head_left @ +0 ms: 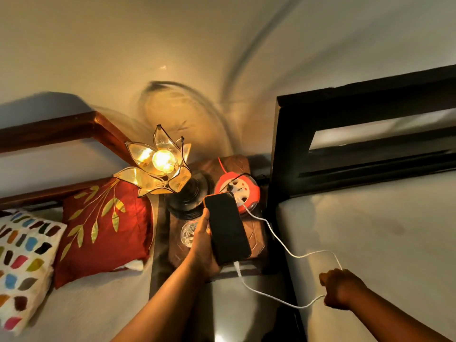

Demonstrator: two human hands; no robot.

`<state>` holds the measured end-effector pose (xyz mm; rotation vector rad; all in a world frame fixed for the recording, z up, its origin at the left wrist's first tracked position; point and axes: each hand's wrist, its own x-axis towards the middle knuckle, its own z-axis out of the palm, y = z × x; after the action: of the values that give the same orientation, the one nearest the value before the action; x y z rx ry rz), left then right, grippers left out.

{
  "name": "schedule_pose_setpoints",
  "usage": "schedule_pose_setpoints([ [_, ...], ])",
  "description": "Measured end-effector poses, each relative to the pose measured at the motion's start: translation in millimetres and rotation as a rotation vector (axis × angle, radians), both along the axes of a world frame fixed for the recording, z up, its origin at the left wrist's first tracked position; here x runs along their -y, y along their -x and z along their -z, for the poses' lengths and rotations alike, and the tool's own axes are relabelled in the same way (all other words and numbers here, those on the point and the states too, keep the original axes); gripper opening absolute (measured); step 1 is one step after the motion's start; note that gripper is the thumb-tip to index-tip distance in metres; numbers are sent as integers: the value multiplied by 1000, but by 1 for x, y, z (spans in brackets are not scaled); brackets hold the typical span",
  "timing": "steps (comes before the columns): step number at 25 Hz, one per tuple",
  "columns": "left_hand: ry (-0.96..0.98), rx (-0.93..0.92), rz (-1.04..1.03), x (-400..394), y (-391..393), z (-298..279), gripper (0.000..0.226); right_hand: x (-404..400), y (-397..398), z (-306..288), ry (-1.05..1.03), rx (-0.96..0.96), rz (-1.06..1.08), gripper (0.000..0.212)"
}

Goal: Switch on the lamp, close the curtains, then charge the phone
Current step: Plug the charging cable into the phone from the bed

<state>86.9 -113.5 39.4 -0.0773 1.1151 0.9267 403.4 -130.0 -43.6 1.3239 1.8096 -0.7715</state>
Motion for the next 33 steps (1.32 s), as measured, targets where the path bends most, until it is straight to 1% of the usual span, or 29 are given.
schedule_pose_setpoints([
  [2,89,-77,-68,4,-9,20,77,-7,3,13,-20,-1,-48,52],
  [4,142,-131,-131,8,-18,39,77,-14,10,22,-44,-34,-43,58],
  [6,178,-155,-147,10,-26,54,77,-21,18,31,-58,-82,5,56],
  [9,204,-133,-168,10,-36,69,79,-30,32,42,-83,-130,22,48],
  [13,249,-198,-233,9,-45,91,77,-35,46,56,-97,-165,45,48],
  [16,279,-221,-194,4,-44,97,77,-39,52,62,-103,-202,96,43],
  [18,260,-229,-202,3,-43,102,77,-42,54,68,-54,-214,115,42],
  [22,287,-285,-229,10,-42,113,74,-42,56,79,59,-208,37,48],
  [25,313,-305,-233,13,-39,118,71,-39,55,85,94,-208,8,41],
  [28,292,-322,-257,8,-39,119,67,-34,52,90,105,-227,4,37],
  [31,280,-350,-270,2,-39,116,62,-31,47,94,80,-239,2,45],
  [33,289,-346,-253,-2,-40,114,61,-31,44,95,54,-239,-15,47],
])
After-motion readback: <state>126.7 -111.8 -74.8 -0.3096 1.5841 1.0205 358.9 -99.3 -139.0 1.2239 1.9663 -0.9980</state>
